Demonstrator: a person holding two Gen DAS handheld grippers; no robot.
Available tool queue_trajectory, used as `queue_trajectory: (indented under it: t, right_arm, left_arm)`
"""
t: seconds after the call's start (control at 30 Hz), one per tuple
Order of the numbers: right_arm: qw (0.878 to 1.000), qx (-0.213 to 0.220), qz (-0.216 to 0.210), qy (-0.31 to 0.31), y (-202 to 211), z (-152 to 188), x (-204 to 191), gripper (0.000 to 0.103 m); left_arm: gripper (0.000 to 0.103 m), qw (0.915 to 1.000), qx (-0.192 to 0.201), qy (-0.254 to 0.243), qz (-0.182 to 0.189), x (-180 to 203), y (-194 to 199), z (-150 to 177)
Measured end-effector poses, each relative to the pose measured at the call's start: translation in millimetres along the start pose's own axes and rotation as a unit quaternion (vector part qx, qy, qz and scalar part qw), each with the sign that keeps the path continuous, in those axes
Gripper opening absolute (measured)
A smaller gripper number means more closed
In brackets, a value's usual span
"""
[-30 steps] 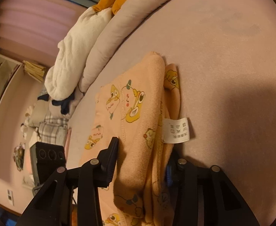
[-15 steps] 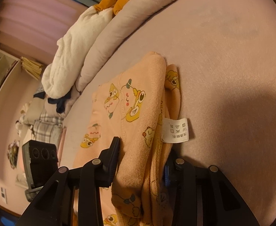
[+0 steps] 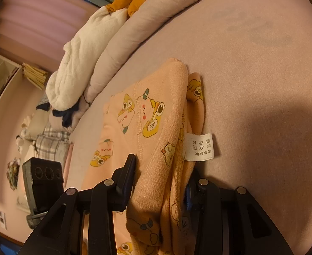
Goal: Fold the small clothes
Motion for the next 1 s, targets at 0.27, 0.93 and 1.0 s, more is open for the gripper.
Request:
queue_trajectory:
  t: [0.27,0.93,1.0]
  right_arm:
    - [1.000,0.000,0.000,-0.001,0.0,-0.1,-0.1,0.040]
    - [1.000,0.000,0.001,-0.001,-0.7,0.4,0.2,0.040]
    - [1.000,0.000,0.001,0.000,-0.9,0.1,0.2,0.040]
  left_arm:
    - [0.045,1.0000,0.003,-0.003,-0.005,2.3,-1.0,1.0]
    - [0.045,0.9997,0.010,-0.011,-0.019,3.6,-2.5,4.2]
    - [0.045,0.9996,0.010,-0.013,-0.023,3.8,-2.6,4.7]
Point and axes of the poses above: each gripper's, at about its wrist camera, not at the fingertips, and y roughly against the way its jaws point, x to its right, z to its underside, the point moved 7 cm from there along -y, roughly the way its jaws point, and after that the axes turned 4 degrees about x, right-handed, at the moved point
